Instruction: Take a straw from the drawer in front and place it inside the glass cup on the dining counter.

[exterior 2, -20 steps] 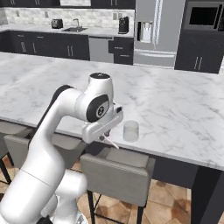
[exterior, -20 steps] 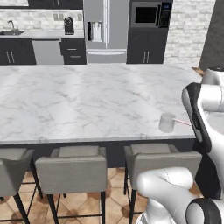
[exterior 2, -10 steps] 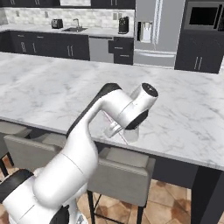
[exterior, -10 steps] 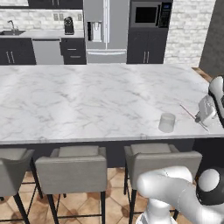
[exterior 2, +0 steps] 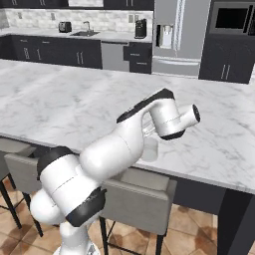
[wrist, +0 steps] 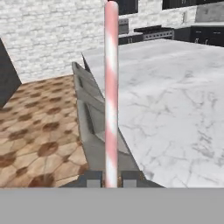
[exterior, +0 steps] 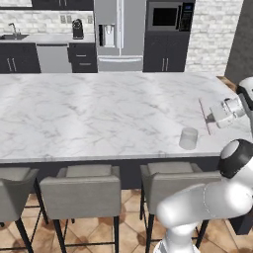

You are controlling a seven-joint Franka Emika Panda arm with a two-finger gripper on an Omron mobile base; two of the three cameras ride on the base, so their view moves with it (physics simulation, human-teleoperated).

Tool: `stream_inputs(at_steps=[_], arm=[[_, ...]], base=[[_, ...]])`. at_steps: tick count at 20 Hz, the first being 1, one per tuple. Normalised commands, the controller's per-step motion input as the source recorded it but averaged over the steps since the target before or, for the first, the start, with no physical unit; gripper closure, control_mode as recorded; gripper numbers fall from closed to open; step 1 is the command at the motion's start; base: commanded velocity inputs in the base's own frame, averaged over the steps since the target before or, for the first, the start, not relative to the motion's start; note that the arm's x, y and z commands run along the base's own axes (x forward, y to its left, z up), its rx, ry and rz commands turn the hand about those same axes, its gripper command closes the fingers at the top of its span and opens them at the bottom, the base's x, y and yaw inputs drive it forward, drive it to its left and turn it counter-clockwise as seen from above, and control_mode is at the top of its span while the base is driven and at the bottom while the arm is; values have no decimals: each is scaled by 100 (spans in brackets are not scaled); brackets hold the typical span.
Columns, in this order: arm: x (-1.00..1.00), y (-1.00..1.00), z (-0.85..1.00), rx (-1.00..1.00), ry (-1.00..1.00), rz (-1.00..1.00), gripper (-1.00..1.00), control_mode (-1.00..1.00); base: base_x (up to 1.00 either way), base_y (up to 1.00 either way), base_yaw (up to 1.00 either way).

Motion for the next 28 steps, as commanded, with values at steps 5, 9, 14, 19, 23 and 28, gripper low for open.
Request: stream_inputs(at_steps=[5, 9, 14, 19, 23, 28], arm=[[68, 0, -10, 27, 0, -1, 100, -100], [42, -4, -21, 18, 1, -2, 100, -100], [37, -6, -34, 15, 0, 0, 100, -100], [31, -7, -27, 8, -1, 0, 100, -100], [19, -12, -13, 0, -4, 0, 100, -100], [6, -4, -11, 0, -1, -1, 100, -100]], base=[[0, 0, 0], [0, 0, 0], [0, 0, 0], [0, 0, 0], [0, 0, 0], [0, 0, 0]])
